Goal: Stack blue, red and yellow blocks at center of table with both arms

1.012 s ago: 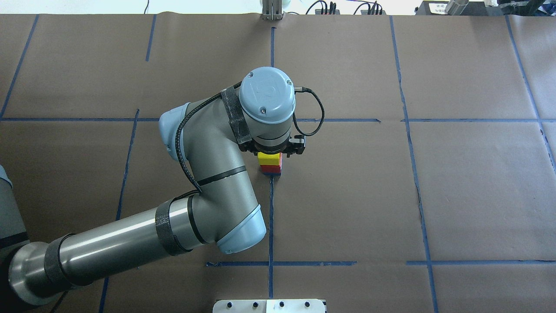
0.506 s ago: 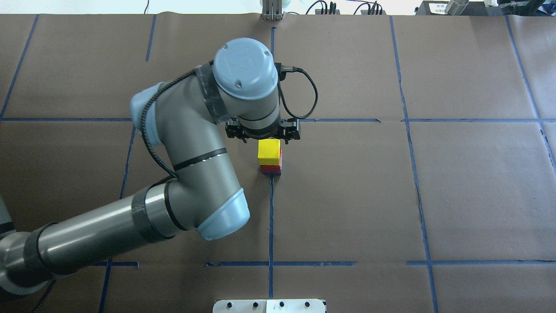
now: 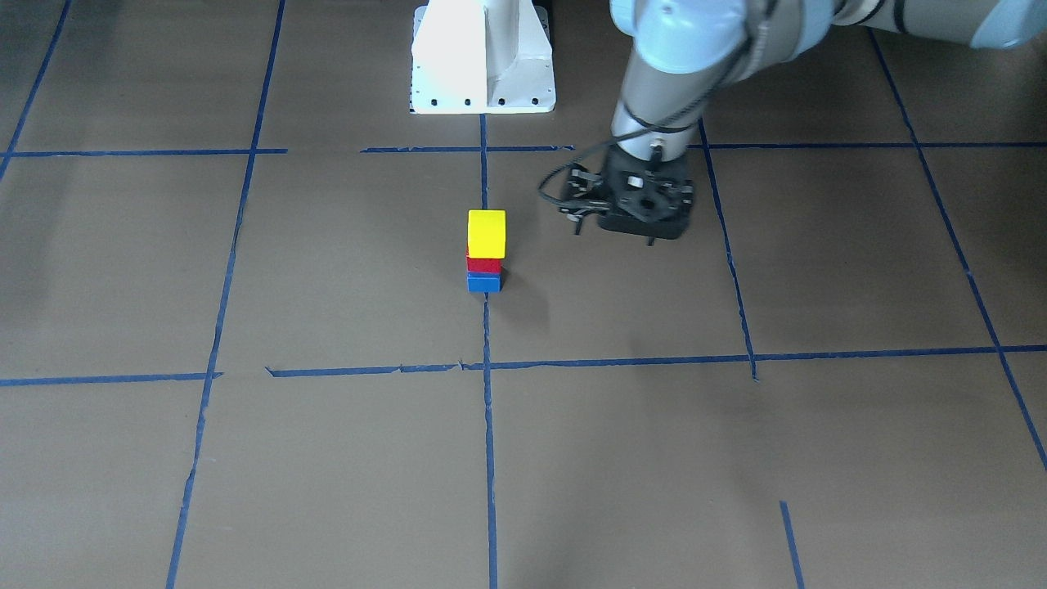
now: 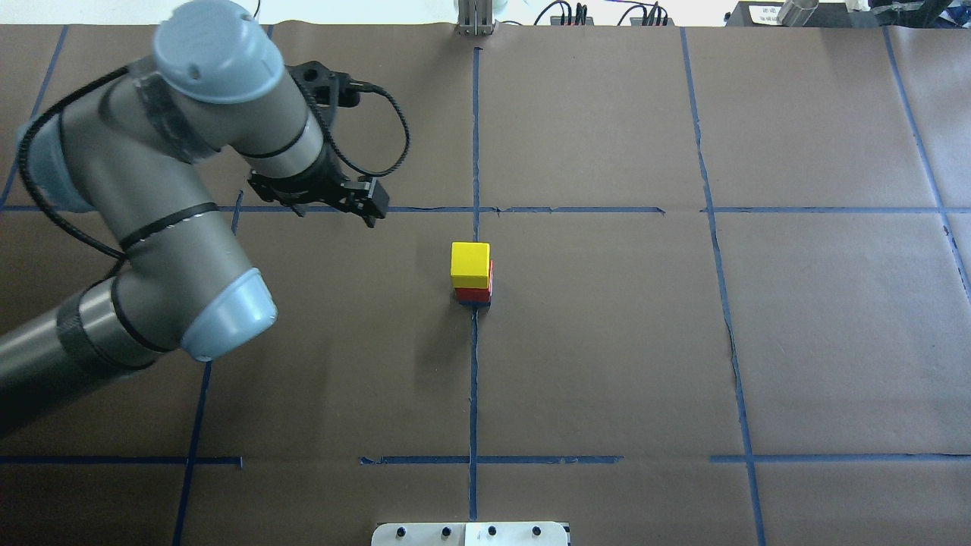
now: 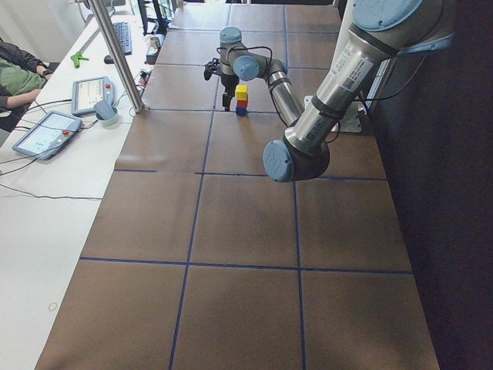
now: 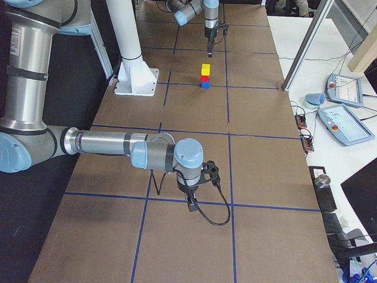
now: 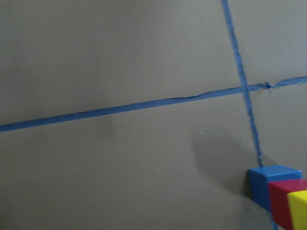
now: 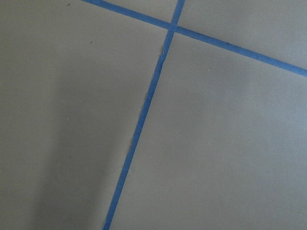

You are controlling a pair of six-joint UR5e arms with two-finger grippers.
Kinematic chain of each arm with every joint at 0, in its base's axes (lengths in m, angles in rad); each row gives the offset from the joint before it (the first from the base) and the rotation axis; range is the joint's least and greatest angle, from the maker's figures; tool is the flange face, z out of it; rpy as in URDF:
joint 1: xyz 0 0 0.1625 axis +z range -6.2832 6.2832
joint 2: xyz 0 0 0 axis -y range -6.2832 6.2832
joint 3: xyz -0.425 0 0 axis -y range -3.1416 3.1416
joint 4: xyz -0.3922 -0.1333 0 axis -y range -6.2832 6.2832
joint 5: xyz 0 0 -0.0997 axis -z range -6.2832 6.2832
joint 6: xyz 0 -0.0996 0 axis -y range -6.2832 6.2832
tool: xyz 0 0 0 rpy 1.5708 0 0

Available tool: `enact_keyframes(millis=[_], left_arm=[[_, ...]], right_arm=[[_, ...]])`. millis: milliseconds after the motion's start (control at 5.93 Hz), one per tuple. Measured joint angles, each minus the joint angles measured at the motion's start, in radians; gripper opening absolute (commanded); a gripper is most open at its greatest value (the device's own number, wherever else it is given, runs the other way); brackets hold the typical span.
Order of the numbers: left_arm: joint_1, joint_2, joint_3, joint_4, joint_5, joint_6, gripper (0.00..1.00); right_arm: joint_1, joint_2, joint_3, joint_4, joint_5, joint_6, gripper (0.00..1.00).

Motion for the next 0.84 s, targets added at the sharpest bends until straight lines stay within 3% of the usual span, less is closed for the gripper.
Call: enact_keyframes(millis=[337, 843], left_arm=[[-0.220, 0.254, -0.071, -0.010, -0.172, 0.253, 1.00], [-0.560, 0.578, -0.060, -0.013, -0.273, 0.737, 1.00]], right_arm=[[0.000, 0.000, -0.012, 0.000, 0.007, 0.030, 1.00], [-0.006, 0.044, -0.028, 0.001, 0.027, 0.155, 1.00]])
